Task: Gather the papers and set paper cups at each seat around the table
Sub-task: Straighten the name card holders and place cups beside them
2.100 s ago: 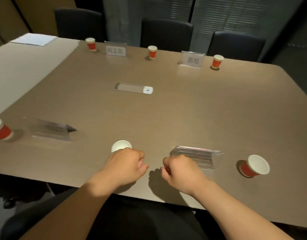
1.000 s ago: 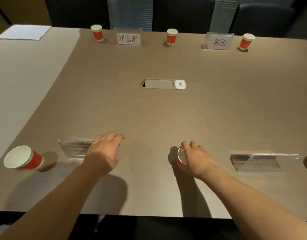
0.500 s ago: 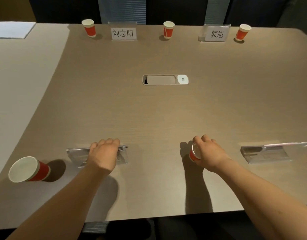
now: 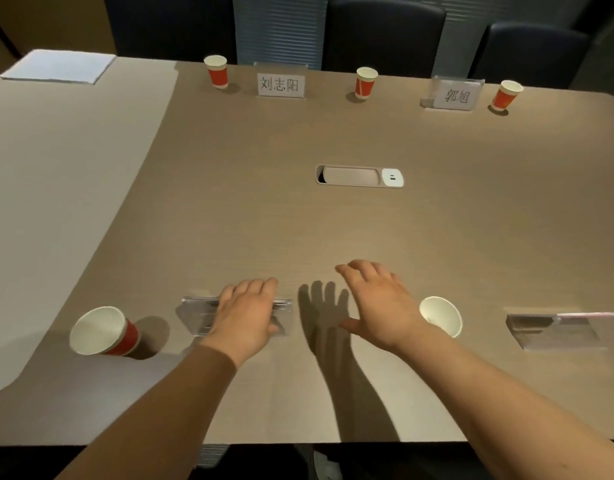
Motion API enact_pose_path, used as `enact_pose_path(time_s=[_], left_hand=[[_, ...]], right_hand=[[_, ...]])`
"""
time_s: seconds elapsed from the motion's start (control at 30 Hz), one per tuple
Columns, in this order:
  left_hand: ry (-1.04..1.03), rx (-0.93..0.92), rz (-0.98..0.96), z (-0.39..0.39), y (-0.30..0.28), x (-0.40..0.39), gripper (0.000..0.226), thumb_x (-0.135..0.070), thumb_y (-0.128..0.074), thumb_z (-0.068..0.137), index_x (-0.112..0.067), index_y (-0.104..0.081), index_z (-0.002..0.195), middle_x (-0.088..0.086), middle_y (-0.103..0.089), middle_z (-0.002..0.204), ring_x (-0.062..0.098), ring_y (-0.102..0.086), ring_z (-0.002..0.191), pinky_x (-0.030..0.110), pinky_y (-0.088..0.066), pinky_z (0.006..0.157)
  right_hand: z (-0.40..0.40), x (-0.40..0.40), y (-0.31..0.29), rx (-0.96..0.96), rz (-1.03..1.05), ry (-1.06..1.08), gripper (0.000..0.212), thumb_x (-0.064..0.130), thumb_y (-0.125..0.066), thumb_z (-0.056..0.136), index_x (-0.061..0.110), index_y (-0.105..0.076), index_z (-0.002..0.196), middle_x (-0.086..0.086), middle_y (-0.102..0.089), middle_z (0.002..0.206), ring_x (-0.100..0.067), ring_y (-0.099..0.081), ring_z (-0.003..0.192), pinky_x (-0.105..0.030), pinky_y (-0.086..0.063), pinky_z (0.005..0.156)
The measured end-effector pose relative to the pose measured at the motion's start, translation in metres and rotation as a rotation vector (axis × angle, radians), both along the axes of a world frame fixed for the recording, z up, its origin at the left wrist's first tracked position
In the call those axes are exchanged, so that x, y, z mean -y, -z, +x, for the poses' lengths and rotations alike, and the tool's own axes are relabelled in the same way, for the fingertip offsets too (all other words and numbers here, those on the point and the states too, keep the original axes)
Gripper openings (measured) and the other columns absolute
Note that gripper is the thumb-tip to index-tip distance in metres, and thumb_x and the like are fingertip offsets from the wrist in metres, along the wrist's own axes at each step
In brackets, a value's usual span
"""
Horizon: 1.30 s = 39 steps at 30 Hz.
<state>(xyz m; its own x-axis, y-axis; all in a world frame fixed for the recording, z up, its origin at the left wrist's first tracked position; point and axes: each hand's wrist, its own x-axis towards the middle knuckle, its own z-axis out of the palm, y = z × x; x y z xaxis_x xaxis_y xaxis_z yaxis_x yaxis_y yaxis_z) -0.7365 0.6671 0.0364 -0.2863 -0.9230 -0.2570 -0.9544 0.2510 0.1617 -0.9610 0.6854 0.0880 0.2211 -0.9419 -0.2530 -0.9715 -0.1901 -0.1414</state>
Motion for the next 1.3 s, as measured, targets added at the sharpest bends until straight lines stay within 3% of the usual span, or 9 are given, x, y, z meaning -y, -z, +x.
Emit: enact_pose_path(time_s=[0.27,0.37,0.47,0.57,0.7,0.8,0.9,1.13,1.3], left_hand=[[-0.102,-0.002,-0.145,0.14,-0.048,-0.008,0.062,-0.055,-0.06,0.084,-0.026,-0.042,0.136,0.0,-0.049,0.137,0.023,-0.044,0.127,0.04,-0.035,0.107],[-0.185,0.141,0.013,0.181,-0.04,-0.002,0.086,-0.073,-0.054,0.075,-0.028,-0.03,0.143,0.005,-0.035,0.149,0.033,-0.038,0.133,0.048,-0.04,0.104],[-0.288,0.126,0.251,0.204,-0.023,0.003,0.105,-0.08,-0.057,0.065,-0.035,-0.014,0.149,0.006,-0.018,0.155,0.04,-0.032,0.138,0.054,-0.046,0.1],[-0.265,0.12,0.32,0.213,-0.004,0.002,0.092,-0.067,-0.067,0.07,-0.028,-0.025,0.142,0.008,-0.03,0.141,0.037,-0.044,0.129,0.046,-0.049,0.098],[-0.123,0.093,0.188,0.218,0.007,0.008,0.052,-0.031,-0.068,0.083,-0.023,-0.041,0.127,0.007,-0.039,0.13,0.033,-0.047,0.117,0.037,-0.045,0.091],[-0.015,0.069,0.109,0.225,0.01,0.021,0.061,-0.011,-0.066,0.079,-0.036,-0.039,0.128,0.001,-0.036,0.132,0.028,-0.041,0.118,0.035,-0.039,0.095],[0.008,0.036,0.097,0.231,0.009,0.029,0.067,-0.017,-0.069,0.077,-0.042,-0.036,0.13,-0.002,-0.034,0.133,0.026,-0.039,0.121,0.037,-0.037,0.1],[0.048,0.038,0.08,0.236,0.011,0.033,0.044,-0.018,-0.063,0.083,-0.026,-0.044,0.122,-0.001,-0.039,0.134,0.026,-0.04,0.119,0.033,-0.038,0.097],[0.052,0.056,0.133,0.236,0.001,0.028,0.085,-0.038,-0.074,0.072,-0.04,-0.025,0.142,-0.001,-0.021,0.152,0.03,-0.02,0.141,0.041,-0.021,0.114]], right_hand=[[0.158,0.024,0.018,-0.023,0.067,-0.046,0.075,0.041,-0.067,0.086,0.021,-0.033,0.149,-0.003,-0.043,0.151,-0.028,-0.038,0.14,-0.044,-0.024,0.119],[0.191,0.033,0.034,-0.083,0.16,0.0,0.078,0.036,-0.07,0.084,0.024,-0.031,0.15,-0.001,-0.042,0.152,-0.028,-0.036,0.141,-0.049,-0.017,0.122],[0.206,0.037,0.049,-0.113,0.2,0.071,0.066,0.031,-0.07,0.083,0.028,-0.04,0.143,-0.001,-0.051,0.142,-0.029,-0.044,0.134,-0.05,-0.022,0.118],[0.21,0.037,0.053,-0.165,0.193,0.086,0.049,0.028,-0.067,0.084,0.029,-0.05,0.129,-0.001,-0.061,0.127,-0.028,-0.053,0.121,-0.045,-0.034,0.104],[0.209,0.041,0.054,-0.167,0.197,0.085,0.044,0.027,-0.066,0.086,0.029,-0.051,0.127,-0.001,-0.063,0.122,-0.026,-0.056,0.115,-0.041,-0.039,0.095],[0.207,0.042,0.055,-0.183,0.188,0.073,0.048,0.028,-0.066,0.087,0.029,-0.048,0.132,-0.001,-0.061,0.125,-0.027,-0.056,0.117,-0.041,-0.039,0.095],[0.208,0.041,0.057,-0.193,0.19,0.071,0.048,0.027,-0.066,0.087,0.027,-0.048,0.131,-0.001,-0.061,0.125,-0.027,-0.055,0.117,-0.041,-0.039,0.094],[0.207,0.041,0.059,-0.192,0.175,0.051,0.045,0.027,-0.066,0.088,0.027,-0.048,0.129,-0.001,-0.062,0.124,-0.027,-0.056,0.116,-0.041,-0.04,0.093],[0.208,0.04,0.057,-0.171,0.184,0.062,0.052,0.03,-0.068,0.086,0.027,-0.046,0.133,-0.001,-0.06,0.126,-0.027,-0.054,0.118,-0.042,-0.04,0.095]])
